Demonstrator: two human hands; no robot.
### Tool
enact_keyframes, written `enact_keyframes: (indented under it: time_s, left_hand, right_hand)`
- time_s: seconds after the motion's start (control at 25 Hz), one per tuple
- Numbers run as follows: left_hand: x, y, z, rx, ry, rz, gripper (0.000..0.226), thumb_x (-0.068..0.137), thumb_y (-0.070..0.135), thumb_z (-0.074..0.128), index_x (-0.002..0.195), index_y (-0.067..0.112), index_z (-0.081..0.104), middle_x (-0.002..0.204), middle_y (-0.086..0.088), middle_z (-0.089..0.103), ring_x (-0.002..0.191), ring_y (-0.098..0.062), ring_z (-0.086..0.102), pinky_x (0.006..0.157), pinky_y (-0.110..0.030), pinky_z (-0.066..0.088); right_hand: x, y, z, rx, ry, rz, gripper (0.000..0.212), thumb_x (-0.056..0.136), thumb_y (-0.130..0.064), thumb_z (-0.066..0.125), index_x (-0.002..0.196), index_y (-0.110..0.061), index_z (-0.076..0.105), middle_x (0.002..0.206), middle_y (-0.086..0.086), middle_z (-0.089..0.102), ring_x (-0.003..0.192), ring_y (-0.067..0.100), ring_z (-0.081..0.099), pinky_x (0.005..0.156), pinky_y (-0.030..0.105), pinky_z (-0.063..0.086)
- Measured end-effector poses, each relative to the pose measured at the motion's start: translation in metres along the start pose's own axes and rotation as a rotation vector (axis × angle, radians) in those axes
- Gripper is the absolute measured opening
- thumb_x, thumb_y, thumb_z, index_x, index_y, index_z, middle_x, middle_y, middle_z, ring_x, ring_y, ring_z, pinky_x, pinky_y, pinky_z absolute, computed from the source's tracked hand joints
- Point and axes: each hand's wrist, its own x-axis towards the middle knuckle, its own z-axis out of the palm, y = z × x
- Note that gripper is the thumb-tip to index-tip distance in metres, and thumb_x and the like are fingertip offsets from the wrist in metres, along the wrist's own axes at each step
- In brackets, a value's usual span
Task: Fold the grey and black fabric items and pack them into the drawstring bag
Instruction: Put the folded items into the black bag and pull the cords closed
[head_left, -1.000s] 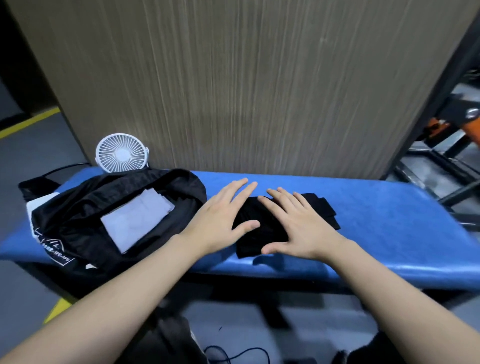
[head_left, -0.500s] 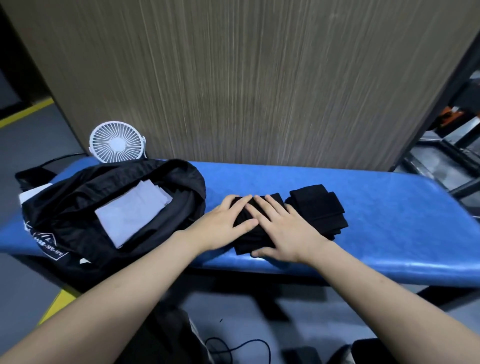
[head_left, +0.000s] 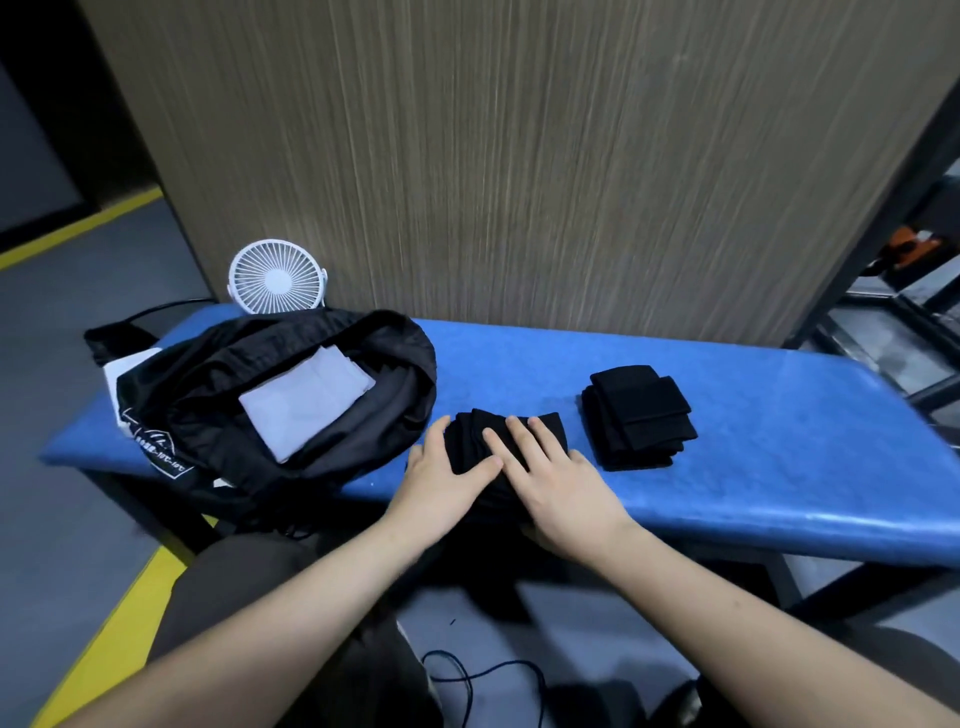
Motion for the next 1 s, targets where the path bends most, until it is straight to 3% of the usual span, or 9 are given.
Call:
enact_keyframes:
  time_s: [0.12,0.2,0.36,0.48,0.64,0.72,0.84,0.92,1.0]
  left_hand:
    - [-0.015,-0.002,0.001,-0.105,-0.014,-0.016,0.083,0.086,0.053,0.066,0.152,0.051,0.015,0.138,0.002,0.03,0.111,-0.01,0.043,0.098,-0.024,0.03]
    - [-0.024,-0.005,0.006,-0.181,-0.015,0.017,0.082,0.088,0.048,0.067,0.148,0.06,0.012,0.137,0.006,0.023,0.118,-0.006,0.038,0.101,-0.023,0.026]
    - [-0.032,-0.006,0.006,-0.261,0.001,0.131,0.078,0.09,0.037,0.069,0.142,0.068,0.019,0.154,0.009,0.018,0.14,-0.002,0.025,0.11,-0.023,0.02]
    - [-0.035,0.002,-0.005,-0.218,0.005,0.257,0.069,0.093,0.029,0.067,0.14,0.064,0.031,0.155,0.011,0.017,0.147,0.001,0.014,0.116,-0.023,0.016]
    - [-0.034,0.017,-0.038,-0.16,0.078,0.371,0.057,0.092,0.022,0.067,0.137,0.051,0.048,0.149,0.006,0.036,0.144,0.001,0.026,0.118,-0.023,0.02]
    - [-0.031,0.021,-0.062,-0.135,0.124,0.401,0.055,0.091,0.021,0.067,0.137,0.047,0.049,0.145,0.008,0.041,0.132,0.015,0.033,0.114,-0.012,0.024]
    - [-0.025,0.017,-0.1,-0.082,0.187,0.38,0.053,0.092,0.023,0.067,0.138,0.043,0.048,0.142,0.008,0.043,0.113,0.035,0.028,0.093,0.008,0.02]
    - [-0.022,0.011,-0.124,-0.057,0.242,0.364,0.053,0.092,0.024,0.067,0.139,0.04,0.048,0.143,0.006,0.041,0.114,0.03,0.031,0.094,0.006,0.02]
    - [-0.018,0.003,-0.15,-0.06,0.296,0.315,0.052,0.092,0.027,0.066,0.138,0.042,0.048,0.144,0.005,0.04,0.121,0.009,0.04,0.106,-0.012,0.028]
  right_hand:
    - [-0.007,-0.009,-0.005,0.014,-0.006,-0.023,0.122,0.06,-0.048,0.084,0.159,-0.018,0.02,0.156,0.02,0.039,0.142,0.04,0.041,0.07,0.043,0.06]
    - [-0.011,-0.013,-0.007,0.026,-0.004,-0.016,0.121,0.06,-0.048,0.084,0.158,-0.02,0.019,0.155,0.019,0.04,0.142,0.039,0.042,0.063,0.04,0.061]
    - [-0.018,-0.017,-0.014,0.05,0.039,-0.001,0.116,0.058,-0.047,0.084,0.156,-0.023,0.027,0.149,0.018,0.048,0.136,0.036,0.05,0.049,0.035,0.057]
    - [-0.017,-0.015,-0.027,0.057,0.11,0.002,0.11,0.06,-0.043,0.083,0.155,-0.024,0.031,0.149,0.014,0.049,0.135,0.033,0.052,0.045,0.032,0.054]
    - [0.0,-0.022,-0.051,0.083,0.213,-0.01,0.108,0.065,-0.028,0.08,0.158,-0.024,0.026,0.155,0.013,0.042,0.141,0.032,0.044,0.049,0.033,0.056]
    - [0.017,-0.03,-0.062,0.08,0.245,-0.04,0.11,0.063,-0.018,0.08,0.157,-0.023,0.025,0.156,0.014,0.041,0.142,0.033,0.043,0.049,0.033,0.056]
    - [0.052,-0.047,-0.075,0.027,0.302,-0.118,0.104,0.064,-0.006,0.076,0.156,-0.022,0.031,0.154,0.015,0.044,0.139,0.034,0.046,0.044,0.029,0.05]
    - [0.077,-0.06,-0.083,0.003,0.335,-0.19,0.099,0.065,-0.004,0.077,0.154,-0.02,0.037,0.15,0.016,0.048,0.136,0.036,0.05,0.045,0.03,0.048]
    - [0.107,-0.076,-0.088,0.002,0.361,-0.271,0.095,0.067,-0.004,0.076,0.153,-0.017,0.039,0.148,0.017,0.05,0.134,0.037,0.051,0.048,0.032,0.052]
